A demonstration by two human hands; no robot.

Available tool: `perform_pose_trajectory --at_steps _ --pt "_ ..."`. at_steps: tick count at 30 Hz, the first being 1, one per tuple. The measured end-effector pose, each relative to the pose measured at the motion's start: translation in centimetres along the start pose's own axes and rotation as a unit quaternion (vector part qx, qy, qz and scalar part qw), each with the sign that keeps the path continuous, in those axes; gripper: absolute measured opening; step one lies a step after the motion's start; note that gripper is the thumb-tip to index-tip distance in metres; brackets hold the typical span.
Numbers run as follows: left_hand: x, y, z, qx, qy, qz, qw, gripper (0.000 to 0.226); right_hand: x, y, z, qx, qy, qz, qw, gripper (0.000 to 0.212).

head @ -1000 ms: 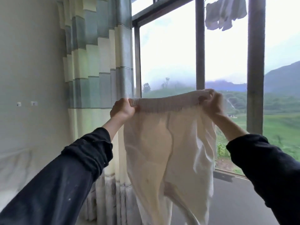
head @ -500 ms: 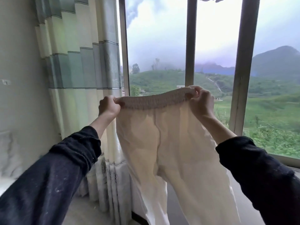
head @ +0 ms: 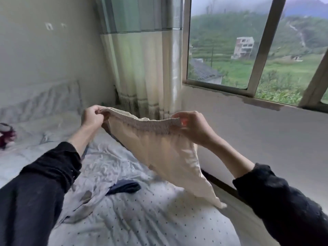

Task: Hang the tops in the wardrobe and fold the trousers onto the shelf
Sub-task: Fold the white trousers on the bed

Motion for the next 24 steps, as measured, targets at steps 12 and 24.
perform_pose_trajectory --at_steps 12,24 --pt "-1.9 4.1 -14.4 0.083 0.148 -0.055 0.984 0.04 -13.4 2.0 10.5 -0.297 -0.012 -0.141 0.945 0.031" --pt "-12.3 9.2 -27.2 0.23 0.149 -0.157 0.949 0.045 -20.8 6.6 26.2 -0.45 -0.065 -0.189 0.87 0.039"
Point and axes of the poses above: each hand's wrist, its own y-axis away from the middle knuckle, its own z-axis out of the palm, x = y × z, the point moved 3 cm from there along -y, towards the middle knuckle, and after that the axes turned 6 degrees about y, right-handed, at the moved point
